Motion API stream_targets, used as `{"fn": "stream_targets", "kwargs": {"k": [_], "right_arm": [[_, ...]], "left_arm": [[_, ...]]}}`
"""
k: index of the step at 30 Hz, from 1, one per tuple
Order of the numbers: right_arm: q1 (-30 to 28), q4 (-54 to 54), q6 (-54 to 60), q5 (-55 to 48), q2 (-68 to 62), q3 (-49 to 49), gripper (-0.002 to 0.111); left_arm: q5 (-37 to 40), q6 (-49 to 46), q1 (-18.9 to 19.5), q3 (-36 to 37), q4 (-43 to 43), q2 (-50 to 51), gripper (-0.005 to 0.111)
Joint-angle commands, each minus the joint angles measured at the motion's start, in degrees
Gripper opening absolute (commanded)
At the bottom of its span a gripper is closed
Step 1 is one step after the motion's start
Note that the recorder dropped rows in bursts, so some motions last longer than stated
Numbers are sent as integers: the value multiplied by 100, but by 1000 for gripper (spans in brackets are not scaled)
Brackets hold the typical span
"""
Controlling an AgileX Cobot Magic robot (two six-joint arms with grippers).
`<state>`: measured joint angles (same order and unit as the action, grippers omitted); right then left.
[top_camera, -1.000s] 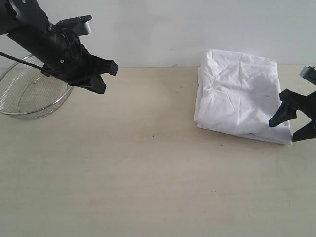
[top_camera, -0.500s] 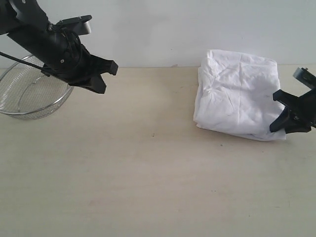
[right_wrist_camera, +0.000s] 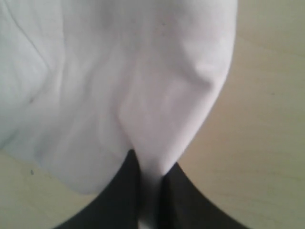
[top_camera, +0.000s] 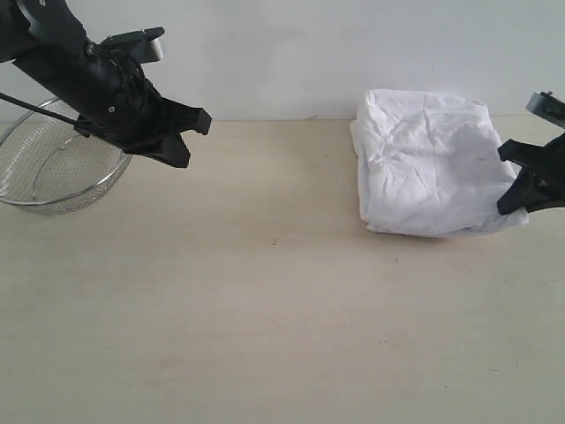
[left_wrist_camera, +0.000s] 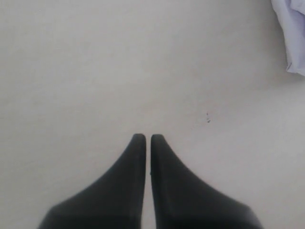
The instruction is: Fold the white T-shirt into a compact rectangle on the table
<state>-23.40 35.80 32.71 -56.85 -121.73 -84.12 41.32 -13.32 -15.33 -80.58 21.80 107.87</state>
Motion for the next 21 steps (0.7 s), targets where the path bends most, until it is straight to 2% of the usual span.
{"fn": "stream_targets", "kwargs": {"k": [1,11,13,14,18,19,21], "right_arm": [[-4,-579,-278,28,-22,-124,0],[-4,-762,-286,173,-22,-124,1],[-4,-762,-286,173,-22,-124,9],[-4,-762,-286,173,-22,-124,17],[-4,-762,-286,224,-22,-124,63],[-4,-773,-355,259,-22,-124,70],[-4,-799,-410,323,-22,-124,68]], "left_arm": [[53,-46,10,16,29,-48,4],[56,-61,10,16,29,-48,4],[56,-61,10,16,29,-48,4],[56,-61,10,16,29,-48,4],[56,-61,10,16,29,-48,4],[56,-61,10,16,29,-48,4],[56,-61,10,16,29,-48,4]]}}
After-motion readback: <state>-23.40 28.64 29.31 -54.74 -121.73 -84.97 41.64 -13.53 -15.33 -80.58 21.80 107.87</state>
